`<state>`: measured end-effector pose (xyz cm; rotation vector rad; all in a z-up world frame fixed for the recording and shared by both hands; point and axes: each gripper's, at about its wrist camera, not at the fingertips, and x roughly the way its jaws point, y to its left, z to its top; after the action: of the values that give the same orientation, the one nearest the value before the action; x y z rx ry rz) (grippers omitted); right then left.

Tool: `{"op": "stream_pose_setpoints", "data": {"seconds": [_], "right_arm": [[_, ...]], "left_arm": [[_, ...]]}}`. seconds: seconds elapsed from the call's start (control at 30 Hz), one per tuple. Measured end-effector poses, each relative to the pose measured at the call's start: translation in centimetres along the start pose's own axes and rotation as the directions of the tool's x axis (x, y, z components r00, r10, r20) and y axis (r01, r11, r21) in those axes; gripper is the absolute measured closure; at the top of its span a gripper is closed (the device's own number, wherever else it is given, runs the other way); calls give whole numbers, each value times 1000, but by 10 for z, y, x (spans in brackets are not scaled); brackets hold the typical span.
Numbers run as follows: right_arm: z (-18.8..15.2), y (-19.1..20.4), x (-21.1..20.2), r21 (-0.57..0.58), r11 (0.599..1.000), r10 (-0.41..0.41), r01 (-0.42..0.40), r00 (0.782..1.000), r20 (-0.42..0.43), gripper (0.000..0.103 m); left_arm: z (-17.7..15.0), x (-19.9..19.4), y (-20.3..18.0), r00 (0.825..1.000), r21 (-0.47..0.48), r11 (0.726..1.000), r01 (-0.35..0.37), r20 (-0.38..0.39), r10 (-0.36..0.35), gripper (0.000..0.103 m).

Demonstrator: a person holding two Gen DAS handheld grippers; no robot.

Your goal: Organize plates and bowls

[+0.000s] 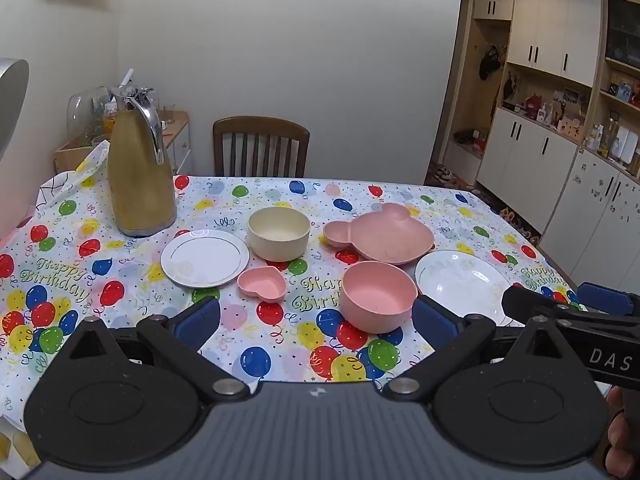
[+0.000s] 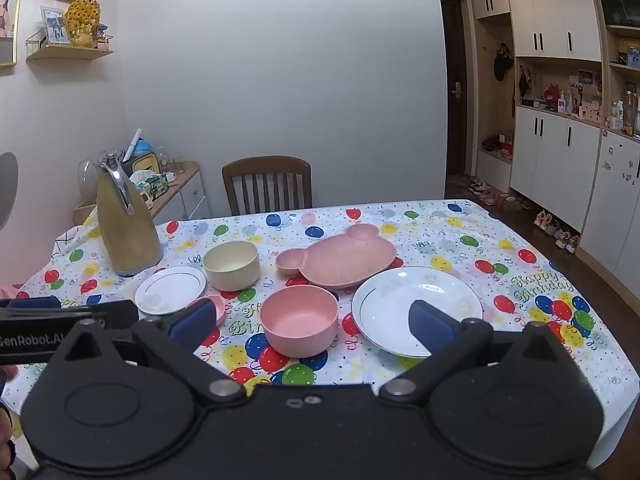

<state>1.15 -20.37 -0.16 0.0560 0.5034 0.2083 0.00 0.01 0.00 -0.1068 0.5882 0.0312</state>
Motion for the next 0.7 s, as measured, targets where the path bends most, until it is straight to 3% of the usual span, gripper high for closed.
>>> {"op": "stream_pose_setpoints", "data": {"seconds": [0.17,0.3,0.7], "right_arm": [[-1,-2,-1,4,1000,3,-3,1000,-8,0],[0,3,0,2,999,50,-50,999,-6,0],[7,3,-1,-53,998,19,-17,1000,19,0]], "left_arm": [[1,-1,-2,1000,7,1000,-6,2,6,0],[-2,-3,2,1000,-4,1000,-1,7,1,0],[3,0,-3,1000,1,1000,5,18,-5,0]]}}
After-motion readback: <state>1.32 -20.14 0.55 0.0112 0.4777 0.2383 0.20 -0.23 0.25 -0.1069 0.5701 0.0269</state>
